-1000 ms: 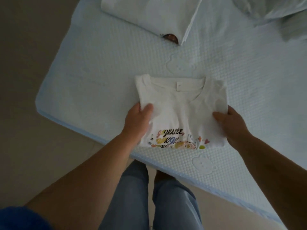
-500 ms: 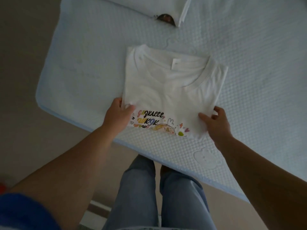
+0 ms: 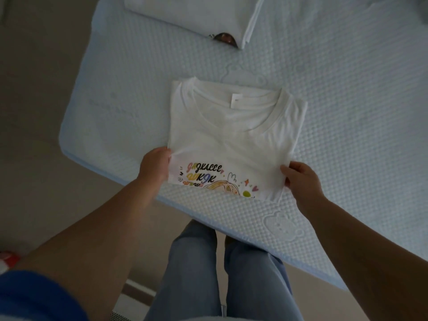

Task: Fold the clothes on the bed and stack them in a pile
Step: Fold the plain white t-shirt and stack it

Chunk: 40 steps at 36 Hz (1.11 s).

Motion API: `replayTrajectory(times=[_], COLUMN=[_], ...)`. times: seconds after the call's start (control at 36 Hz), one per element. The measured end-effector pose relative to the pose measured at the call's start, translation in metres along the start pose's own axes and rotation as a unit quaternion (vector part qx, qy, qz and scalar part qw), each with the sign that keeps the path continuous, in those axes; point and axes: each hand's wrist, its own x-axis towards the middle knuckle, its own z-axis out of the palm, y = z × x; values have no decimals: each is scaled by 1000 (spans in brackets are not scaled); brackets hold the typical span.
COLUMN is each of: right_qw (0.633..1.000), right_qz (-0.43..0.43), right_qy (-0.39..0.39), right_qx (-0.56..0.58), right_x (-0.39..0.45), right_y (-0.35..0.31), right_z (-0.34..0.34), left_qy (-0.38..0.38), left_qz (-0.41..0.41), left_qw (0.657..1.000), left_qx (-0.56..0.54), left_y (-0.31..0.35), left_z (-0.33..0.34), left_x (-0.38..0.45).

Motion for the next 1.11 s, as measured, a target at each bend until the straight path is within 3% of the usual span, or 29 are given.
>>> replayTrajectory(times=[0.22,0.42,0.64,0.94,1.11], right_qw=[989,987,956,942,957], right_qz=[15,-142,-267,-289,-221], right_qy=[-86,-45,-5,114,136], right_qx=[118,64,124,128,133], right_x=[-12,-52,-68,15,78], right_y=[-45,-81,-157,-303,-325], right_z=[3,6,42,102,117], left_qy=[-67,-34,-26,-41,-25], left_qz=[-1,136,238,293,270], left_qw=[995,982,956,942,957], left_qx=[-71,-126,-170,-158,-101], left_y=[54,82,150,296,310], left_z=[-4,-34,-97,-133,-113], left_x=[1,-11,24,141,211])
